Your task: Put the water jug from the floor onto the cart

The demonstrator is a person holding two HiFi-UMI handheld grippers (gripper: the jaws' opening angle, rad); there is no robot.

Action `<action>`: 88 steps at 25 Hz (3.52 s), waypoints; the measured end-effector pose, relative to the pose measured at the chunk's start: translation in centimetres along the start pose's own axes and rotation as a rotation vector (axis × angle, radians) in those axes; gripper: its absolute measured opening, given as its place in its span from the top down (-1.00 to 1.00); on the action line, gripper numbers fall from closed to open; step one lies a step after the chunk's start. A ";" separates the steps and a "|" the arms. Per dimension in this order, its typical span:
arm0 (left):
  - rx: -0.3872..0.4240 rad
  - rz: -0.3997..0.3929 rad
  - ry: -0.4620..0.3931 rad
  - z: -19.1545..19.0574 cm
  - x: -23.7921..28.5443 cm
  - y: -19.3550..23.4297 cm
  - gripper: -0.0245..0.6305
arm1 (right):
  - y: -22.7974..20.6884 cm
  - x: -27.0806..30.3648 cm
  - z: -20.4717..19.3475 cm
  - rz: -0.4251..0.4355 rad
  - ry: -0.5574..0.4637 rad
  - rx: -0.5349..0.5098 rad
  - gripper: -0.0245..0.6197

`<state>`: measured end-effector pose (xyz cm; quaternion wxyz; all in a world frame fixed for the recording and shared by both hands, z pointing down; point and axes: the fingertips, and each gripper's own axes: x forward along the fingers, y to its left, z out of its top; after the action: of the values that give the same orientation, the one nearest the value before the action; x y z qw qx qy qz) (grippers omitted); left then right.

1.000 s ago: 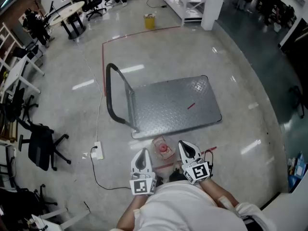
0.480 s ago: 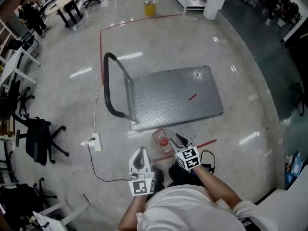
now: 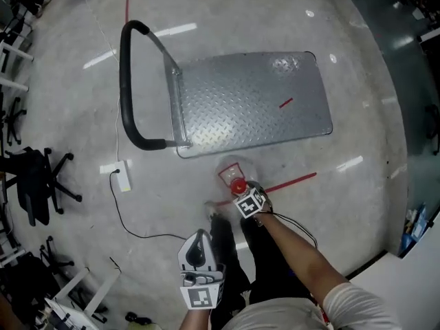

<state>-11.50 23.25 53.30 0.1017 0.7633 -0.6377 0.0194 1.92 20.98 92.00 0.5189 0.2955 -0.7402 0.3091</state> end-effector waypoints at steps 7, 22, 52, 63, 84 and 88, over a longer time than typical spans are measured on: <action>-0.075 0.062 0.091 -6.4 -2.2 2.1 0.92 | 0.0 6.8 -3.7 -0.021 0.103 0.069 -0.01; -0.087 0.071 0.092 -6.8 -0.3 2.9 0.92 | 1.3 3.7 -3.8 -0.001 0.096 0.072 0.05; -0.064 -0.084 -0.102 12.8 24.2 -1.8 0.92 | -21.8 -18.4 21.3 -0.033 -0.095 0.133 0.06; -0.067 -0.034 -0.025 12.8 31.7 1.5 0.92 | -26.8 -12.8 31.6 -0.003 -0.094 0.197 0.06; -0.076 0.060 -0.031 11.7 34.3 4.3 0.92 | -26.7 -8.8 32.0 0.052 0.058 0.137 0.06; -0.075 0.049 -0.053 12.6 34.0 3.3 0.92 | -27.1 -15.9 35.5 -0.026 -0.234 0.040 0.74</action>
<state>-9.69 -12.58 46.83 0.1129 0.7434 -0.6588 -0.0223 6.19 -21.48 71.39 0.4270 0.3493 -0.7855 0.2804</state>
